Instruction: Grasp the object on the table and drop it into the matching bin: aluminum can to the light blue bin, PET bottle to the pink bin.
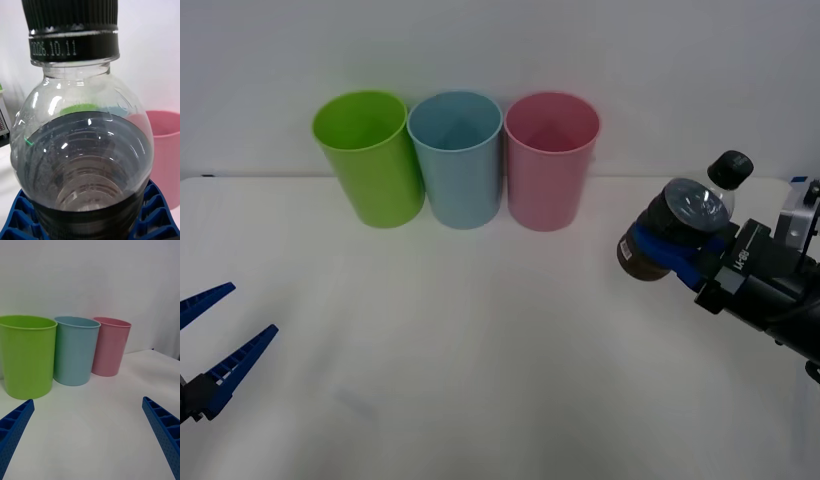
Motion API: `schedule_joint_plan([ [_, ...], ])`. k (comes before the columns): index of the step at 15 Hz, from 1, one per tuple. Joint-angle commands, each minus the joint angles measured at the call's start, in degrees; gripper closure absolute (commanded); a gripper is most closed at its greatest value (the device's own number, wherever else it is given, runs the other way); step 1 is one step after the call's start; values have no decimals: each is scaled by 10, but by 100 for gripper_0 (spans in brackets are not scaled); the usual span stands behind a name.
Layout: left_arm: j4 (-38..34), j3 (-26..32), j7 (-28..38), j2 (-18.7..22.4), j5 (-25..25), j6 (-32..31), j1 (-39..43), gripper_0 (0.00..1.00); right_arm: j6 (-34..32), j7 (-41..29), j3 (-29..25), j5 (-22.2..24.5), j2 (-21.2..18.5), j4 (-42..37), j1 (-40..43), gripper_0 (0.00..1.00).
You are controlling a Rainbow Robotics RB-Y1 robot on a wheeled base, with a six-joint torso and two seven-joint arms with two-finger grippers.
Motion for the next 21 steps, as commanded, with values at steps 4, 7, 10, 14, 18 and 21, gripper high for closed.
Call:
schedule_joint_plan([
  [4, 0, 0, 0, 0, 0, 0, 0, 0, 56, -74, 15, 54, 0, -1, -71, 100],
  [7, 0, 0, 0, 0, 0, 0, 0, 0, 86, -121, 27, 90, -1, 1, -101, 100],
  [10, 0, 0, 0, 0, 0, 0, 0, 0, 112, -150, 52, 112, 0, 23, -148, 100],
  [14, 0, 0, 0, 0, 0, 0, 0, 0, 114, -153, 61, 143, 30, 106, -231, 100],
  [18, 0, 0, 0, 0, 0, 0, 0, 0, 126, -152, 61, 179, 64, 193, -304, 100],
  [21, 0, 0, 0, 0, 0, 0, 0, 0, 142, -148, 61, 200, 85, 248, -349, 100],
])
